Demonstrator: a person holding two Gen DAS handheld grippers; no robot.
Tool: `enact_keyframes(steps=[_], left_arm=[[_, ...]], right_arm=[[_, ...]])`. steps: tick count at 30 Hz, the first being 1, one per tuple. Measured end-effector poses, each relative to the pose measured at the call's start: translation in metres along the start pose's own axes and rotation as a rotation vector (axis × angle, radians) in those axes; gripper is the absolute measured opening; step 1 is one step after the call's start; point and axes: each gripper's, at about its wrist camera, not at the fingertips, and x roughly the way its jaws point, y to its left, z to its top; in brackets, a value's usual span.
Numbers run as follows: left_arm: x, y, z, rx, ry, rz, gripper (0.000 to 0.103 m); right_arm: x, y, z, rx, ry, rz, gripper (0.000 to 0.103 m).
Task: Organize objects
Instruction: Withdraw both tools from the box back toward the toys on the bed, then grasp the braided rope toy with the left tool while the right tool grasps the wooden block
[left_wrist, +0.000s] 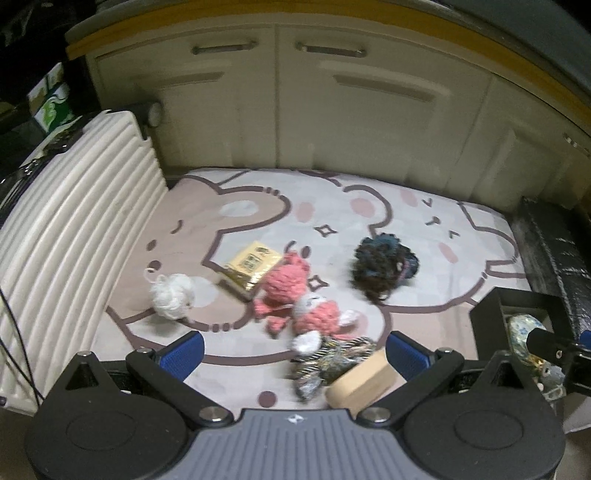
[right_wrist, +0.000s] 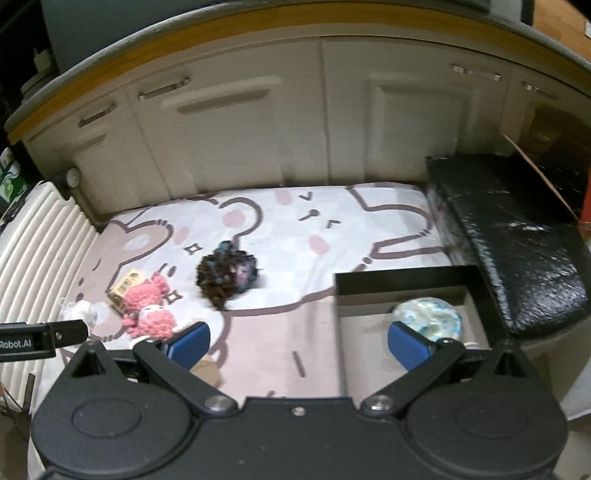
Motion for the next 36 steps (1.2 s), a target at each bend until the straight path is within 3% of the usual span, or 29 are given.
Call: enact_keyframes(steps=[19, 26, 36], left_arm=[[0.018, 0.061, -0.01, -0.045, -0.011, 0.029, 0.103], [0.035, 0.088, -0.011, -0.181, 0.052, -0.044, 0.103], [0.07, 0.08, -0.016, -0.317, 0.215, -0.181, 0.103]], right_arm=[[0.034, 0.055, -0.007, -0.199, -0.03, 0.148, 0.103], [0.059, 0.071, -0.018, -0.314, 0.01, 0.199, 0.103], [0.098, 0.092, -0.041, -0.46, 0.12, 0.26, 0.103]])
